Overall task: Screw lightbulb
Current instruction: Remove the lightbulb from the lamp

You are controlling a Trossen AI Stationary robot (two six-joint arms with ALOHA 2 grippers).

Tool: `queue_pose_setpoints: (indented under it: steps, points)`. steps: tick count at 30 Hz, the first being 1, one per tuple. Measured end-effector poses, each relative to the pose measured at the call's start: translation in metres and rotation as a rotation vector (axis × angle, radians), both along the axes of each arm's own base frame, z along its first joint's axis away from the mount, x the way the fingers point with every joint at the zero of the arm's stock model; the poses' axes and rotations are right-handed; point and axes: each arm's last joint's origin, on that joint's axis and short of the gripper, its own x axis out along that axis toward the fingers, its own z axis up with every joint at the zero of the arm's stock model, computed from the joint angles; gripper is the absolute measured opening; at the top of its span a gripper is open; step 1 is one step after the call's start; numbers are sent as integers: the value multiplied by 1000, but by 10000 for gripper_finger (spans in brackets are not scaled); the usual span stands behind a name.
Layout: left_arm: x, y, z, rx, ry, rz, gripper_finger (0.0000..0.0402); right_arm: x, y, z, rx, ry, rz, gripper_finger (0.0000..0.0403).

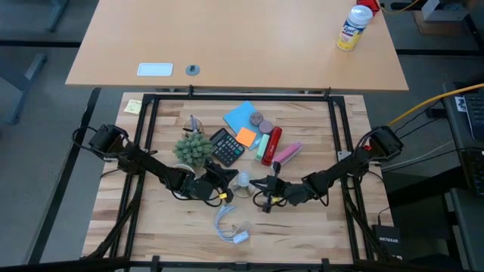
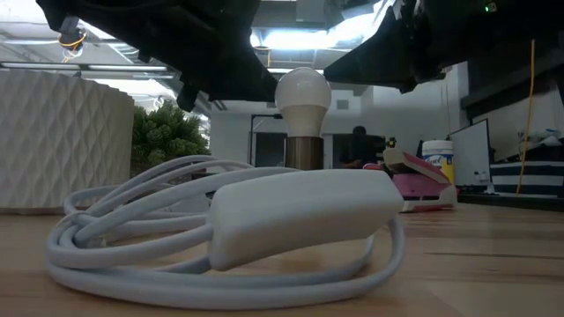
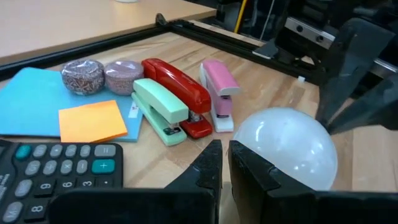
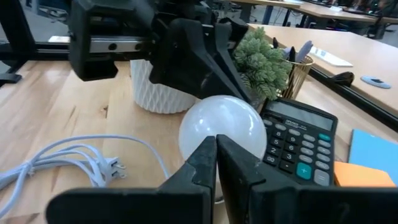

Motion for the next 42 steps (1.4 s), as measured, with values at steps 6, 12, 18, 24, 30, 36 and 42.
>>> queue_pose_setpoints:
  steps: [6,12,18,24,30,36,42]
  points:
    - [-1,-2,0,12,7,-9,21,0,-2,-1,-11,5,-28,21]
    - [-3,-5,-1,28,16,-13,21,2,-8,-1,21,-5,-73,20]
    - [-5,-11,-1,34,25,-52,21,5,-18,-1,13,-5,-130,20]
    - [-6,-18,0,21,19,-93,21,12,-34,-2,31,2,-145,20]
    - [-8,-23,1,54,27,-110,21,15,-48,-2,-8,4,-207,20]
    - [-10,-35,13,158,-39,-148,21,14,-42,11,-112,-46,-223,21]
    - [-6,-25,24,265,-79,-14,21,-2,-12,35,-54,-129,-49,20]
